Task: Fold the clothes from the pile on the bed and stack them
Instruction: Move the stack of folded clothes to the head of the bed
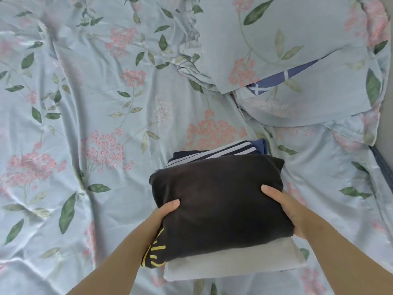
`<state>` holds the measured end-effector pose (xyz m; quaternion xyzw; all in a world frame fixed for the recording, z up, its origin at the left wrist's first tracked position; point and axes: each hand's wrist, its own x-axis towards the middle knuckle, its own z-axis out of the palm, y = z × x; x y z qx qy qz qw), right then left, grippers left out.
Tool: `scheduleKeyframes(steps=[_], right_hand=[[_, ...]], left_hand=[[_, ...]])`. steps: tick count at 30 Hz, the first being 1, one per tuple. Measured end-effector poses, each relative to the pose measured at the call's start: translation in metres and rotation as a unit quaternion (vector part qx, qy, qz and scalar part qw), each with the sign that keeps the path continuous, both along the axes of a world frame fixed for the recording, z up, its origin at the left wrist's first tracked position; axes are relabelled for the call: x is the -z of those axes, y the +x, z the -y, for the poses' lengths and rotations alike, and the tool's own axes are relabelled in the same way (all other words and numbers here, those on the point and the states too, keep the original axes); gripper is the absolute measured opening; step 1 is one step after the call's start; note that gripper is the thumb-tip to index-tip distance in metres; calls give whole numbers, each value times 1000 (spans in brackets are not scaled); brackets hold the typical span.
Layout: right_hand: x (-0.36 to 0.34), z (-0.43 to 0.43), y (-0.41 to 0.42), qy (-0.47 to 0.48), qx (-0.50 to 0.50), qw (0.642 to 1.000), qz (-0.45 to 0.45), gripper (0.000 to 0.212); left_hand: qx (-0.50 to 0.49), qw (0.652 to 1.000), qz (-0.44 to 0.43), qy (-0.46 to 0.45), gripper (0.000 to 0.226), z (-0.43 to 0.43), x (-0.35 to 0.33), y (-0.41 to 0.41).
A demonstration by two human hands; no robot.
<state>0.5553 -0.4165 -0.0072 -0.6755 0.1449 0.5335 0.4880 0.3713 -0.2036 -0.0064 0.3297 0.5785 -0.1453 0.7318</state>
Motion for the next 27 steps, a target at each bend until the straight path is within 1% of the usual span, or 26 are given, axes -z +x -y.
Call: scheduleKeyframes(steps=[1, 2, 4, 5, 6, 7, 8, 9, 10, 12, 14, 16, 17, 18, 19, 21, 23, 27], right_hand=[[1, 1, -2, -1, 1, 1000, -3, 53], [1, 1, -4, -5, 1, 1000, -4, 52], [-3, 2, -5, -6, 16, 1000, 11, 25], [-7, 3, -6, -8, 21, 1000, 7, 18], [-10, 4, -7, -8, 18, 1000, -2, 22], [-13, 6, -10, -6, 5, 1000, -14, 35], [-17, 5, -16, -8, -8, 1000, -26, 50], [-20, 6, -22, -14, -14, 999, -39, 61], [-22, 4, -31, -21, -17, 999, -47, 66], [-28, 2, -53, -22, -18, 998, -54, 63], [-37, -4, -79, -15, -26, 998, -57, 52], [-50, -15, -103, -15, -37, 998, -55, 43], [-58, -23, -116, -7, -51, 998, -47, 42], [-66, -32, -128, 1, -64, 997, -39, 45], [-76, -41, -141, 9, -77, 996, -31, 48], [-100, -63, -171, 29, -102, 994, -13, 44], [-124, -85, -205, 54, -123, 991, 6, 37], [-173, -130, -299, 99, -165, 981, 24, 43]], left_hand=[[-4, 1000, 10, -3, 28, 1, -1, -1], [-13, 1000, 19, -9, 25, 1, -2, -4], [-21, 999, 31, -18, 29, 1, -6, -7], [-21, 999, 26, -15, 34, 1, -10, -7], [-21, 1000, 20, -11, 40, 1, -11, -9], [-22, 1000, 13, -1, 42, 0, -15, -11], [-23, 1000, 11, 10, 40, 0, -18, -15], [-26, 999, 11, 15, 39, 0, -23, -22], [-31, 999, 10, 15, 38, -1, -27, -32], [-46, 999, 0, 15, 39, -1, -35, -56], [-66, 997, 1, 32, 42, -4, -45, -85], [-99, 994, 6, 48, 64, -8, -59, -119], [-114, 992, 8, 51, 70, -11, -67, -137], [-130, 990, 11, 51, 67, -13, -77, -156], [-144, 988, 17, 52, 59, -15, -89, -176], [-167, 984, 24, 55, 47, -20, -112, -220], [-199, 978, 32, 61, 44, -29, -138, -265], [-240, 964, 72, 93, 33, -54, -193, -367]])
